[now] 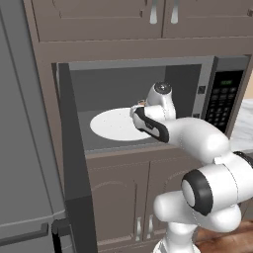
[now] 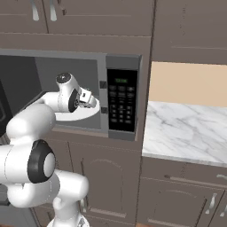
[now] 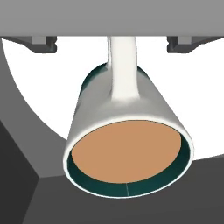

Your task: Pick the cup of tea, navigate to the dining table, and place it on the saucer.

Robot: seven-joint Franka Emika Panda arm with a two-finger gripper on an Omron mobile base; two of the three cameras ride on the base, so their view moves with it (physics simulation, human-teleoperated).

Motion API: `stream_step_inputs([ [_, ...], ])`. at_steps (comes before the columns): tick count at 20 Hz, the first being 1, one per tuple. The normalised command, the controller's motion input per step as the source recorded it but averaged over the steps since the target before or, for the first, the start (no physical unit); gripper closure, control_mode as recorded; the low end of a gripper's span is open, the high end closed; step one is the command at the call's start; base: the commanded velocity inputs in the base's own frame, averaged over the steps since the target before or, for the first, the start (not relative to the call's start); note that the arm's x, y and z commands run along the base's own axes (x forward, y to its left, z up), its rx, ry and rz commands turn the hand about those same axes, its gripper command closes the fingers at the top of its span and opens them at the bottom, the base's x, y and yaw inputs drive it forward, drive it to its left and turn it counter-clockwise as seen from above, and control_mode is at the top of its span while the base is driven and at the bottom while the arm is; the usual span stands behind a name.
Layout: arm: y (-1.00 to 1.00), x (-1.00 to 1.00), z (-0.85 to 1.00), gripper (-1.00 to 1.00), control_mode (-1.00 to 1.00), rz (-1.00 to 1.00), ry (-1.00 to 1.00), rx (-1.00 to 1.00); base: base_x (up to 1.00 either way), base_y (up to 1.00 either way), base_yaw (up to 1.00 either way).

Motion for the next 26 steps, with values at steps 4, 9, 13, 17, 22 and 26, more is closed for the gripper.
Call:
stream_step_inputs([
  [4, 0.0, 0.0, 0.0, 1.0, -1.0, 0.0, 0.0, 0.0, 0.0, 0.0, 0.0],
  [9, 0.0, 0.0, 0.0, 1.0, -1.0, 0.0, 0.0, 0.0, 0.0, 0.0, 0.0],
  [13, 0.0, 0.0, 0.0, 1.0, -1.0, 0.0, 0.0, 0.0, 0.0, 0.0, 0.0],
  [17, 0.0, 0.0, 0.0, 1.0, -1.0, 0.0, 0.0, 0.0, 0.0, 0.0, 0.0],
  [22, -0.05, -0.36, 0.0, 1.0, -1.0, 0.0, -0.03, 0.01, 0.0, 0.0, 0.0],
  [26, -0.08, -0.92, 0.0, 1.0, -1.0, 0.01, -0.16, 0.03, 0.0, 0.0, 0.0],
])
